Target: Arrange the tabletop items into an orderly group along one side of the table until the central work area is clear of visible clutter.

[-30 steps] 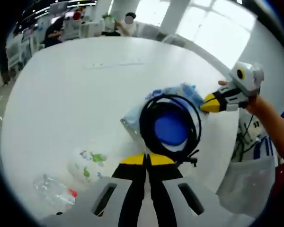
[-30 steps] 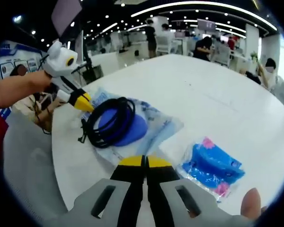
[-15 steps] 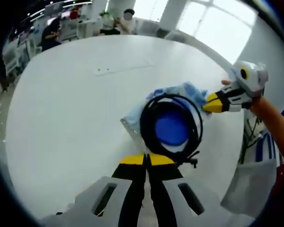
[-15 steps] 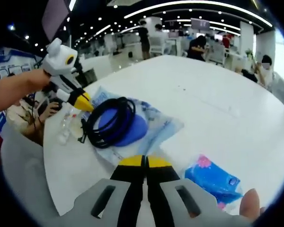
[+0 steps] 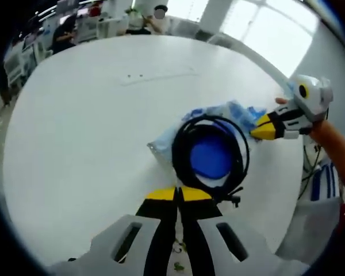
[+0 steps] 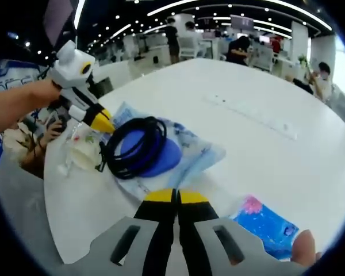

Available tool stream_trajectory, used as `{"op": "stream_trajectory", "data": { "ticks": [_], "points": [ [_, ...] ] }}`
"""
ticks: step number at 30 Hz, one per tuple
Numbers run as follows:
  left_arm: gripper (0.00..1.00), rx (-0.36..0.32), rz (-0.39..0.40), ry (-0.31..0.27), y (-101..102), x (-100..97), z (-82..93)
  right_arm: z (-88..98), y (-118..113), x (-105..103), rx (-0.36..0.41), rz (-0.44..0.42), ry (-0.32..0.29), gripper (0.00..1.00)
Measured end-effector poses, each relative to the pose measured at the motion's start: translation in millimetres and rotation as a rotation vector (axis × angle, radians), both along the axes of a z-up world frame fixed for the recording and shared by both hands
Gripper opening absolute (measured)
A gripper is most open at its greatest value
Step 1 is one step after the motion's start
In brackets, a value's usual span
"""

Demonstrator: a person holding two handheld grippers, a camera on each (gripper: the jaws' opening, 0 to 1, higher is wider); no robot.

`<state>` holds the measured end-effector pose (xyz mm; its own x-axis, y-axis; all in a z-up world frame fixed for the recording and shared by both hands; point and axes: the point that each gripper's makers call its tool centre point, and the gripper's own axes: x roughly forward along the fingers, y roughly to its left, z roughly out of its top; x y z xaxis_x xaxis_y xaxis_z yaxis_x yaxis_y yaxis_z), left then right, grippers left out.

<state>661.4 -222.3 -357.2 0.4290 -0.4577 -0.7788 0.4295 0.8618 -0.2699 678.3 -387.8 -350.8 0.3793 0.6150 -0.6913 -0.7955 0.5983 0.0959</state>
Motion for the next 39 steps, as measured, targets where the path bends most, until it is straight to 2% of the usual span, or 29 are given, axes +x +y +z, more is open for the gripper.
{"op": "stream_trajectory", "data": {
  "ticks": [9, 19, 29, 39],
  "points": [
    [0.0, 0.006, -0.002, 0.02, 2, -2.4, -6.8, -8.6, 2, -2, -0.011, 0.006, 0.021, 0.02],
    [0.0, 0.012, -0.003, 0.067, 2, -14.9, -18.6, -20.3, 2, -14, -0.022, 0.02, 0.058, 0.02],
    [0.0, 0.011, -0.004, 0.077, 2, -21.1, -26.4, -27.2, 2, -19, -0.027, 0.021, 0.071, 0.02],
    [0.0, -0.006, -0.016, 0.071, -8, -15.4, -26.9, -30.6, -8, -16, -0.036, 0.005, 0.075, 0.02]
  ]
}}
